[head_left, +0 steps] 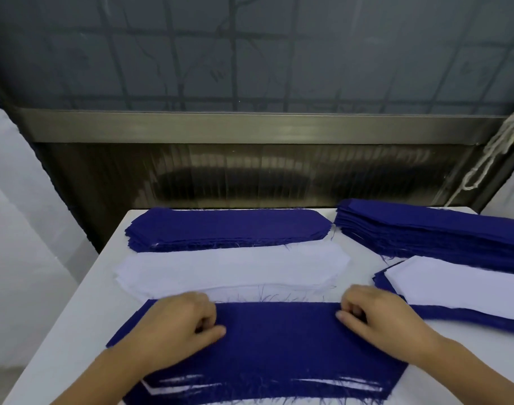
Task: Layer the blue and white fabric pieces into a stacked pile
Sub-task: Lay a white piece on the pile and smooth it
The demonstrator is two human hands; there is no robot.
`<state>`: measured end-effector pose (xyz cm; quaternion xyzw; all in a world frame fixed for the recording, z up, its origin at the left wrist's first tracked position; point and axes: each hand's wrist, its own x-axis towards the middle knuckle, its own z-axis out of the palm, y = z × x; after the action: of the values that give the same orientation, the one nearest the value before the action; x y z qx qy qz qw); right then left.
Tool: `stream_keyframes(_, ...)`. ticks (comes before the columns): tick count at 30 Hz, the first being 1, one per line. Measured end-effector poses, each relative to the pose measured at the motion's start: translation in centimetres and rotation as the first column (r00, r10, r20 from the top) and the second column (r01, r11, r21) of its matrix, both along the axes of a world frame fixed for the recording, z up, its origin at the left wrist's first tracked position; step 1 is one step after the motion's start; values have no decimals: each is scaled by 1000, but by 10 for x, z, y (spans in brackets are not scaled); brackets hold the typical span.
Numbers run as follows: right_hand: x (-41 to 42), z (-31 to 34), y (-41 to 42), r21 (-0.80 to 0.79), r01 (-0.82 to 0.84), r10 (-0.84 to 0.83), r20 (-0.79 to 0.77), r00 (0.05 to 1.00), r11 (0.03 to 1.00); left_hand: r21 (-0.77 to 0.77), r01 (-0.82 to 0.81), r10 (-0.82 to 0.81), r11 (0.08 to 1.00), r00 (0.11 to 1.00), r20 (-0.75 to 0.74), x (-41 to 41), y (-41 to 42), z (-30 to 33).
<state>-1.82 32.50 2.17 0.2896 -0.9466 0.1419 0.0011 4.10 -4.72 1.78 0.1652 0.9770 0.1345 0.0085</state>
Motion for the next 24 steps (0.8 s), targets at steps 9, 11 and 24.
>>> stream_keyframes(9,-81,-10,-68,-74,-18,22,64,998,997,211,-47,55,976,998,-32,-96,70,-3)
stream_keyframes(11,-86,-13,-69,-77,-20,27,89,996,997,304,-82,69,949,996,53,-102,71,-6)
stream_keyframes(24,-102,-8,-83,-152,133,-91,256,962,979,181,-125,121,975,992,35,-117,78,-4)
